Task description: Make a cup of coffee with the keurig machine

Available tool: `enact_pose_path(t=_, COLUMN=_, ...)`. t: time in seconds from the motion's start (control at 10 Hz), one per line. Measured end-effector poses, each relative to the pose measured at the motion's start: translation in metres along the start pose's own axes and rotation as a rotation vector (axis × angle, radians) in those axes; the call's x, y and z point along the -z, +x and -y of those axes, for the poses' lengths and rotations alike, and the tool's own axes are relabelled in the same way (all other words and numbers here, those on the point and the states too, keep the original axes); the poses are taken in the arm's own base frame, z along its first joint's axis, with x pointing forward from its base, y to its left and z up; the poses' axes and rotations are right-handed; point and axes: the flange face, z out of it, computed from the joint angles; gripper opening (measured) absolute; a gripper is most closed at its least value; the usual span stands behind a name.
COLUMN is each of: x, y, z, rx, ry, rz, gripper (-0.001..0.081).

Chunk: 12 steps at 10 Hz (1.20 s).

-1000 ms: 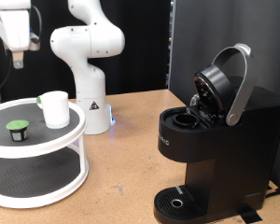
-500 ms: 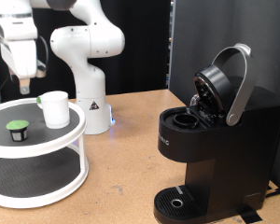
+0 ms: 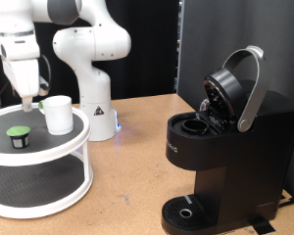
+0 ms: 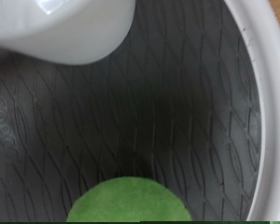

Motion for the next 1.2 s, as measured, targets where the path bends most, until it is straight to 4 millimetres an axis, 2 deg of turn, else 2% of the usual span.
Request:
enact_pose_path(t=0.7, x=-0.037, y=-0.005, z=-0.017, rx=-0.011, ry=-0.036, rz=0.03, gripper=0.0805)
enact_pose_path(t=1.2, x=-0.061, y=-0.007, z=-0.016, rx=0.015, ry=-0.055, rz=0.037, gripper=0.0805)
